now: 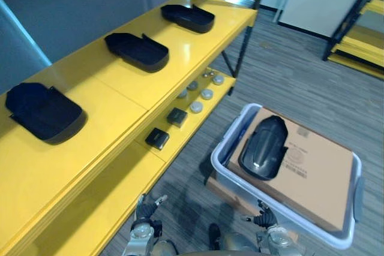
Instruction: Walk over and take plastic housings, then place them on the shelf
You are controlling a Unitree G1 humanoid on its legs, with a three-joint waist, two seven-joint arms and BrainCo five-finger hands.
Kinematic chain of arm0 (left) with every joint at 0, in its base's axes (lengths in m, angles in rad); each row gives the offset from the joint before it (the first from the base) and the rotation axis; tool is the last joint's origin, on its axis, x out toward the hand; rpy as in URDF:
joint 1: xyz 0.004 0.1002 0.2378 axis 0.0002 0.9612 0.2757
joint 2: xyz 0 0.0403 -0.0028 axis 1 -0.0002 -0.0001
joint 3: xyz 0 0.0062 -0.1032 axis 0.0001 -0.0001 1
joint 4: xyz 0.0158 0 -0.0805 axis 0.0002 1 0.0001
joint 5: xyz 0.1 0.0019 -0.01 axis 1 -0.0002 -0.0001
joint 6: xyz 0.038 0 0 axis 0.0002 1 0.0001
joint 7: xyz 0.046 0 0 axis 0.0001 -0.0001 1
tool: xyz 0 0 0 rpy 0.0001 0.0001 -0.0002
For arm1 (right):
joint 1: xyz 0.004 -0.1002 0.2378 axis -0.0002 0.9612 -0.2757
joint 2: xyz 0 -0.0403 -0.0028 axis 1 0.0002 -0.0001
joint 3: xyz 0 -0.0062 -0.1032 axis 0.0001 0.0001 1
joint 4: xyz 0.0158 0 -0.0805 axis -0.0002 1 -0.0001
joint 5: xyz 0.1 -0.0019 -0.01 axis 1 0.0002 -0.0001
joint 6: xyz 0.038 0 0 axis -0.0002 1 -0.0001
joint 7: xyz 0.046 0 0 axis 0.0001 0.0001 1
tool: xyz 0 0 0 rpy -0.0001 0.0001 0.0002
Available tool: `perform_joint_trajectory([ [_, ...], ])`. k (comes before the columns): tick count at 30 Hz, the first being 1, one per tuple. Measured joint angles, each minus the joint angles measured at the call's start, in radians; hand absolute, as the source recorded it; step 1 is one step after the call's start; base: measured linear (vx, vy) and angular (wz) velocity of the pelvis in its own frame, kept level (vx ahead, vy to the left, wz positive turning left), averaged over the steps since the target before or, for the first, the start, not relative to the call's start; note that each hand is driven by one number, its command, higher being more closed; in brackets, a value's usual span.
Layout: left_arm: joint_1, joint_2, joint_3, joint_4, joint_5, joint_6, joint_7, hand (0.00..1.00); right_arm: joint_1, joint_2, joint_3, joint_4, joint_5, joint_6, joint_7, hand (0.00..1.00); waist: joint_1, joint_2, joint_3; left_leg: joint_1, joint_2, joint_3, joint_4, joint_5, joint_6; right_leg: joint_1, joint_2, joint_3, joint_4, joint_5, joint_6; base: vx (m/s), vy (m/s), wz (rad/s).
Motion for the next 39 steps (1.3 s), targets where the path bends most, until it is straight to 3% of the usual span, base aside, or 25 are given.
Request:
perform_joint_trajectory([
  [1,-0.003,0.018,0.001,0.000,-0.002,0.000,0.000,0.00,-0.002,0.005,0.000,-0.003,0.001,-0.001,-0.006,0.00,-0.003,0.006,-0.001,0.001,0.008,0.029,0.009,0.004,-0.006,0.007,-0.045,-0.139,0.002,0.015,-0.001,0.12,-0.092,-1.00],
  [2,-0.009,0.031,0.001,0.000,-0.003,0.001,-0.001,0.00,0.006,0.003,-0.001,-0.002,0.000,-0.002,-0.007,0.00,-0.007,-0.002,-0.005,0.005,0.014,0.027,0.010,0.011,-0.018,0.024,-0.044,-0.191,-0.016,0.067,0.007,0.11,-0.156,-0.84],
  [5,-0.028,0.032,-0.004,0.001,-0.002,0.001,-0.003,0.00,0.035,-0.010,-0.031,-0.002,0.001,0.000,-0.009,0.00,-0.027,0.021,0.000,0.037,0.052,0.021,0.008,0.032,-0.048,0.052,0.021,-0.141,-0.063,0.070,-0.010,0.06,-0.161,-0.53],
  [7,-0.031,0.024,-0.007,0.002,-0.002,0.001,-0.016,0.00,0.044,-0.016,-0.037,-0.003,0.006,0.000,-0.009,0.00,-0.032,0.026,0.000,0.041,0.081,0.020,0.052,0.033,-0.050,0.067,0.044,-0.118,-0.077,0.063,-0.019,0.01,-0.156,-0.48],
  [9,-0.035,0.015,-0.008,0.001,-0.003,-0.001,-0.022,0.00,0.058,-0.020,-0.052,-0.006,0.032,-0.007,-0.011,0.00,-0.032,0.025,0.008,0.022,0.138,-0.012,0.198,0.032,-0.048,0.094,0.065,-0.085,-0.092,0.042,-0.025,0.00,-0.156,-0.46],
  [10,-0.031,0.006,-0.007,0.001,-0.003,-0.002,-0.022,0.00,0.059,-0.026,-0.059,-0.017,0.040,-0.009,-0.012,0.00,-0.031,0.023,0.023,-0.004,0.158,-0.098,0.289,0.013,-0.031,0.110,0.074,-0.060,-0.089,0.021,-0.028,-0.02,-0.105,-0.45],
  [11,-0.026,0.000,-0.007,0.001,-0.003,-0.002,-0.022,0.00,0.060,-0.028,-0.068,-0.019,0.043,-0.008,-0.013,0.00,-0.029,0.026,0.026,-0.023,0.149,-0.165,0.316,-0.002,-0.020,0.114,0.078,-0.046,-0.087,0.016,-0.028,-0.01,-0.052,-0.64],
  [13,-0.001,-0.012,-0.007,0.001,-0.008,-0.002,-0.022,0.00,0.053,-0.051,-0.080,-0.020,0.059,-0.010,-0.027,0.00,-0.026,0.042,0.040,-0.097,0.043,-0.430,0.338,-0.056,-0.062,0.123,0.078,0.020,-0.085,0.012,-0.026,0.03,-0.006,-0.80],
  [14,0.005,-0.011,-0.007,0.000,-0.012,-0.002,-0.022,0.00,0.049,-0.052,-0.084,-0.020,0.060,-0.010,-0.029,0.00,-0.024,0.043,0.041,-0.115,0.016,-0.477,0.322,-0.061,-0.066,0.124,0.077,0.033,-0.085,0.011,-0.024,0.06,0.019,-0.75],
  [16,0.019,-0.010,-0.003,-0.001,-0.034,-0.002,-0.020,0.00,0.056,-0.047,-0.111,-0.020,0.068,-0.010,-0.030,0.00,-0.021,0.048,0.042,-0.152,-0.067,-0.644,0.185,-0.047,-0.078,0.124,0.077,0.064,-0.066,0.006,0.001,0.08,0.073,-0.58],
  [17,0.019,-0.011,-0.004,-0.001,-0.036,-0.003,-0.020,0.00,0.061,-0.049,-0.117,-0.020,0.070,-0.010,-0.032,0.00,-0.020,0.058,0.044,-0.157,-0.075,-0.670,0.125,-0.009,-0.065,0.121,0.086,0.073,-0.044,-0.008,0.008,0.08,0.113,-0.39],
  [18,0.019,-0.009,-0.005,0.000,-0.036,-0.003,-0.021,0.00,0.062,-0.049,-0.118,-0.017,0.073,-0.010,-0.035,0.00,-0.019,0.061,0.047,-0.160,-0.074,-0.671,0.128,0.008,-0.007,0.123,0.091,0.082,-0.030,-0.018,0.011,0.10,0.132,-0.31],
  [21,0.007,0.008,-0.004,0.000,-0.035,-0.003,-0.021,0.00,0.076,-0.024,-0.125,-0.017,0.092,-0.012,-0.040,0.00,-0.027,0.030,0.036,-0.135,-0.104,-0.675,0.076,0.004,-0.004,0.134,0.063,0.093,-0.023,-0.032,0.035,0.16,0.109,0.05],
  [23,-0.004,0.009,-0.004,0.000,-0.036,-0.003,-0.021,0.00,0.078,-0.017,-0.157,-0.017,0.106,-0.012,-0.043,0.00,-0.028,0.017,0.028,-0.114,-0.134,-0.689,0.018,0.027,0.022,0.136,0.038,0.078,-0.034,-0.030,0.046,0.16,0.107,0.28],
  [27,0.006,0.033,-0.001,0.000,-0.037,-0.003,-0.021,0.00,0.062,-0.017,-0.193,-0.017,0.133,-0.014,-0.046,0.00,-0.024,0.017,0.020,-0.092,-0.152,-0.689,-0.023,0.036,0.029,0.153,0.038,0.090,-0.070,-0.019,0.054,0.20,0.066,0.07],
  [35,0.052,0.061,0.053,0.000,-0.046,-0.002,-0.022,0.00,0.077,-0.024,-0.357,-0.052,0.198,-0.018,-0.049,0.00,-0.024,-0.008,-0.001,-0.004,-0.163,-0.636,-0.067,0.036,0.029,0.242,0.039,0.177,-0.180,0.027,0.068,0.14,0.055,-0.21],
  [39,0.061,0.061,0.091,-0.030,-0.046,-0.003,-0.023,0.00,0.157,-0.040,-0.448,-0.344,0.204,-0.014,-0.083,0.00,-0.031,-0.019,-0.013,0.012,-0.169,-0.636,-0.064,0.036,0.029,0.268,0.033,0.193,-0.198,0.050,0.074,0.08,0.056,-0.10],
])
